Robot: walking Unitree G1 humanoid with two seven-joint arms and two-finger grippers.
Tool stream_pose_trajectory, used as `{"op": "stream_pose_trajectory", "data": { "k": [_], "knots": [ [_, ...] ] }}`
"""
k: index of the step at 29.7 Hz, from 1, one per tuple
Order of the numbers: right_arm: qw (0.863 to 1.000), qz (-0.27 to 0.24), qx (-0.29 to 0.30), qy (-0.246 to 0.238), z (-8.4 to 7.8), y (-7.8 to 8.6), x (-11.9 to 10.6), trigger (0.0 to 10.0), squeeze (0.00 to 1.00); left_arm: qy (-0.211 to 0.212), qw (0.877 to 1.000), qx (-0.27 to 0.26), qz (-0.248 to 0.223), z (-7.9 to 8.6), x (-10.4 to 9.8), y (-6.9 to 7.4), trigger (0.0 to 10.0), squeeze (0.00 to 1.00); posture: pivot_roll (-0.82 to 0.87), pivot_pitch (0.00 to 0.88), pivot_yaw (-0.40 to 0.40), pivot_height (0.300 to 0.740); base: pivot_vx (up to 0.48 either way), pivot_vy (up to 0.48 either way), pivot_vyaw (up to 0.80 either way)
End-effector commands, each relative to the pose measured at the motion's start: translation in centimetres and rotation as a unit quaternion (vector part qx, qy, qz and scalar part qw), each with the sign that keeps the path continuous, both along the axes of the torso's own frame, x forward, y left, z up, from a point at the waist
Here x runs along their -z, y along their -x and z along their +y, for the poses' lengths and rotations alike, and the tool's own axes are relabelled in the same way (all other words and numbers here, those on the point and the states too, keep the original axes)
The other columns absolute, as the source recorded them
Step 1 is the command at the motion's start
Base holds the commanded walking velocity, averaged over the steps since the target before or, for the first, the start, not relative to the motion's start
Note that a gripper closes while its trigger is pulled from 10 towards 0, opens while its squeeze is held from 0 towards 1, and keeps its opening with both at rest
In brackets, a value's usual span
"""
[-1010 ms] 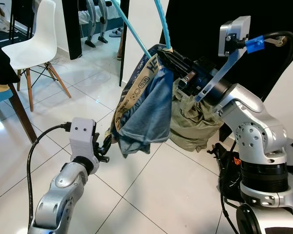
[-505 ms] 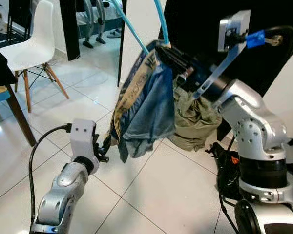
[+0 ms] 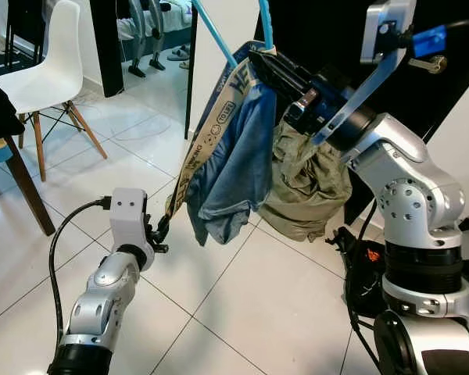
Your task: Hang hanger
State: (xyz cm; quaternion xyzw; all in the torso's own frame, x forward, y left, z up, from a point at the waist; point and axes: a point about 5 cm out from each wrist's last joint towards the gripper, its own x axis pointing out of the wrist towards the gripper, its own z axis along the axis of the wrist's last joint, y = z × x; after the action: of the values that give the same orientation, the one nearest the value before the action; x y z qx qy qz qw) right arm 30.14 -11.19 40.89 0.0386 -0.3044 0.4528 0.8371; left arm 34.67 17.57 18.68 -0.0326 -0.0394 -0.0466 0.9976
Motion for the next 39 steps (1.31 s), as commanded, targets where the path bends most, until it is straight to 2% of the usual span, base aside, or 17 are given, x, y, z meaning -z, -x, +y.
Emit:
{"op": "stream_pose_trajectory", "data": {
  "k": [1, 3, 11, 12, 13, 14, 15, 18, 19, 20, 21, 24, 28, 30, 31, 32, 39],
  "knots": [
    [1.0, -0.023, -0.009, -0.015, -0.5, 0.8, -1.2, 10.0, 0.0, -0.009, 1.0, -0.008, 0.004, 0.4, 0.3, -0.1, 10.0, 0.0, -0.13, 0.198, -0.166, 0.74, 0.0, 0.0, 0.0],
    [0.999, -0.026, -0.023, -0.007, -0.6, 1.1, -1.4, 10.0, 0.0, -0.012, 1.0, -0.022, -0.013, 1.2, -0.4, -0.4, 10.0, 0.0, -0.13, 0.202, -0.168, 0.74, 0.0, 0.0, 0.0],
    [0.999, -0.022, -0.031, 0.023, -0.5, 1.4, -0.8, 10.0, 0.0, -0.015, 0.998, -0.037, -0.037, 1.8, -1.1, -0.8, 10.0, 0.0, -0.13, 0.206, -0.169, 0.74, 0.0, 0.0, 0.0],
    [0.999, -0.02, -0.032, 0.03, -0.6, 1.4, -0.5, 10.0, 0.0, -0.023, 0.998, -0.043, -0.038, 2.0, -1.1, -0.8, 6.0, 0.0, -0.13, 0.21, -0.169, 0.74, 0.0, 0.0, 0.0],
    [0.999, -0.02, -0.032, 0.03, -0.6, 1.4, -0.5, 10.0, 0.0, -0.023, 0.998, -0.043, -0.038, 2.0, -1.1, -0.8, 6.0, 0.0, -0.13, 0.21, -0.169, 0.74, 0.0, 0.0, 0.0],
    [0.999, -0.017, -0.03, 0.041, -0.6, 1.5, -0.1, 10.0, 0.0, -0.031, 0.997, -0.053, -0.038, 2.5, -1.0, -0.7, 0.0, 0.0, -0.13, 0.211, -0.168, 0.74, 0.0, 0.0, 0.0],
    [0.998, -0.013, -0.03, 0.054, -0.8, 1.5, 0.4, 10.0, 0.0, -0.04, 0.996, -0.068, -0.036, 3.1, -1.0, -0.6, 0.0, 0.0, -0.13, 0.214, -0.167, 0.74, 0.0, 0.0, 0.0],
    [0.998, -0.013, -0.03, 0.054, -0.8, 1.5, 0.4, 10.0, 0.0, -0.04, 0.996, -0.068, -0.036, 3.1, -1.0, -0.6, 0.0, 0.0, -0.13, 0.214, -0.167, 0.74, 0.0, 0.0, 0.0],
    [0.996, -0.012, -0.023, 0.088, -1.1, 1.4, 1.3, 10.0, 0.0, -0.049, 0.995, -0.081, -0.038, 3.8, -1.2, -0.5, 1.7, 0.0, -0.13, 0.216, -0.164, 0.74, 0.0, 0.0, 0.0],
    [0.991, -0.013, -0.005, 0.136, -1.7, 1.2, 2.6, 10.0, 0.0, -0.061, 0.993, -0.093, -0.04, 4.8, -1.5, -0.2, 10.0, 0.0, -0.12, 0.222, -0.16, 0.74, 0.0, 0.0, 0.0],
    [0.991, -0.013, -0.005, 0.136, -1.7, 1.2, 2.6, 10.0, 0.0, -0.061, 0.993, -0.093, -0.04, 4.8, -1.5, -0.2, 10.0, 0.0, -0.12, 0.222, -0.16, 0.74, 0.0, 0.0, 0.0],
    [0.979, -0.01, 0.023, 0.204, -2.8, 0.6, 4.8, 10.0, 0.0, -0.108, 0.987, -0.113, -0.032, 7.0, -2.2, 0.6, 10.0, 0.0, -0.11, 0.228, -0.156, 0.74, 0.0, 0.0, 0.0],
    [0.972, -0.012, 0.04, 0.233, -3.3, 0.2, 5.8, 10.0, 0.0, -0.139, 0.983, -0.12, -0.024, 8.4, -2.5, 1.1, 10.0, 0.0, -0.1, 0.235, -0.15, 0.74, 0.0, 0.0, 0.0],
    [0.961, -0.025, 0.058, 0.27, -3.4, -0.1, 6.8, 10.0, 0.0, -0.192, 0.975, -0.114, -0.011, 10.0, -2.8, 2.0, 10.0, 0.0, -0.08, 0.241, -0.144, 0.74, 0.0, 0.0, 0.0],
    [0.961, -0.025, 0.058, 0.27, -3.4, -0.1, 6.8, 10.0, 0.0, -0.192, 0.975, -0.114, -0.011, 10.0, -2.8, 2.0, 10.0, 0.0, -0.08, 0.241, -0.144, 0.74, 0.0, 0.0, 0.0],
    [0.952, -0.032, 0.061, 0.299, -3.4, -0.2, 7.8, 10.0, 0.0, -0.221, 0.969, -0.113, -0.001, 11.1, -3.0, 2.6, 10.0, 0.0, -0.07, 0.243, -0.142, 0.74, 0.0, 0.0, 0.0],
    [0.939, -0.039, 0.039, 0.34, -3.3, 0.2, 9.5, 10.0, 0.0, -0.268, 0.956, -0.119, 0.016, 13.6, -3.9, 3.9, 10.0, 0.0, -0.05, 0.248, -0.135, 0.74, 0.0, 0.0, 0.0]
  ]
}}
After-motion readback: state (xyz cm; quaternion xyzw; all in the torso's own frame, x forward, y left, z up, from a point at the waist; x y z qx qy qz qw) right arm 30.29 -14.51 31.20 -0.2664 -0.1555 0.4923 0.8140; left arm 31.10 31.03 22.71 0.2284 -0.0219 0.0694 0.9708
